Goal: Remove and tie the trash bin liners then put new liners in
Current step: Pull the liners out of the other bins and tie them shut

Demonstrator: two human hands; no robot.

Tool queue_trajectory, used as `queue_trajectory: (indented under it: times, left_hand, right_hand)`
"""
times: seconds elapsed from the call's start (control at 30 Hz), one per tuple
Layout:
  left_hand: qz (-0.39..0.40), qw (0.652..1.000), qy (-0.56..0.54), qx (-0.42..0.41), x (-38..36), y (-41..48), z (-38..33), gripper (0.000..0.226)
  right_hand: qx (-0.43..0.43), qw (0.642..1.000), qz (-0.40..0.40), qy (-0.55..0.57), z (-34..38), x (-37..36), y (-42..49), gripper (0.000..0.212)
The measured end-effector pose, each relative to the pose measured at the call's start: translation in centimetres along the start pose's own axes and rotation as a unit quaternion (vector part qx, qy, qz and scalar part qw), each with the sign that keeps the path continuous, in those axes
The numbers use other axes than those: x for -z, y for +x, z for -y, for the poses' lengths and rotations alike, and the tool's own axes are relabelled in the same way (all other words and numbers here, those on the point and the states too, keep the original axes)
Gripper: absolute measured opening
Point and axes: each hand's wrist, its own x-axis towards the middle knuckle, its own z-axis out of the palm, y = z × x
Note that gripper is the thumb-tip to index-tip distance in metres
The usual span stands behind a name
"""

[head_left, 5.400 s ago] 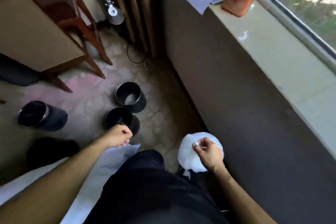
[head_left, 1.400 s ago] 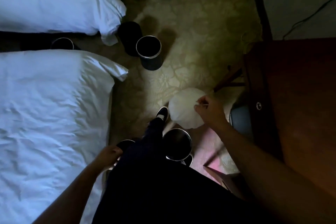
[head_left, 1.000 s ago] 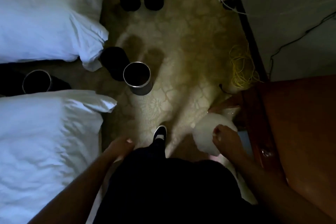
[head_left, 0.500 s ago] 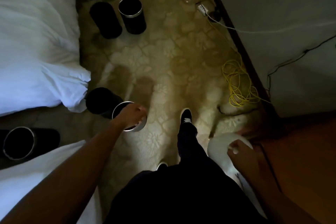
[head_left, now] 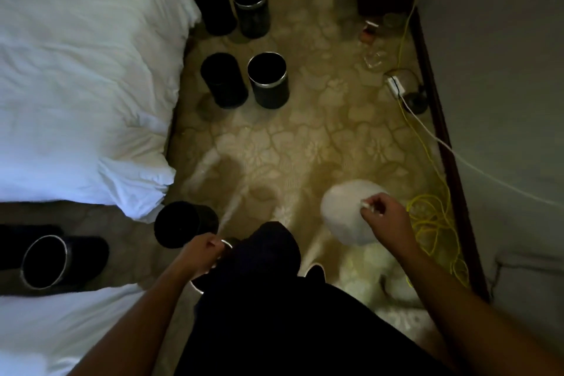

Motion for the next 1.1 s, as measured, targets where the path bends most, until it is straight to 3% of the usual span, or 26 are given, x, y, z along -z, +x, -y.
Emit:
queue_trajectory:
  times: [0.17,0.3,0.53,0.83,0.93,1.1]
  left_hand:
    - [0.001,0.998,-0.037,0.046,3.8,7.6,-4.4,0.014]
    - [0.031,0.998,-0.04,0.029,7.3,15.3,-11.7,0.03]
    - [0.076,0.994,0.037,-0.07,14.7,27.8,-32.5,0.019]
    - [0.076,0.982,0.073,-0.159,20.1,42.3,-60.6,0.015]
    - [0.062,0.985,0.07,-0.143,21.2,47.5,-67.2,0.012]
    - [0.048,0.992,0.076,-0.088,23.4,52.8,-74.7,0.02]
  right_hand:
    - [0.061,0.998,0.024,-0.021,7.1,2.1,13.5,0.007]
    - [0.052,0.996,0.037,-0.067,10.3,3.4,22.6,0.007]
    - [-0.035,0.992,0.015,-0.122,11.9,7.7,35.2,0.011]
    - [-0.157,0.984,-0.017,-0.082,12.8,13.3,52.1,0.007]
    - [-0.157,0.984,-0.008,-0.079,15.2,15.4,60.8,0.006]
    - [-0.075,0.99,0.044,-0.109,24.0,17.9,75.2,0.013]
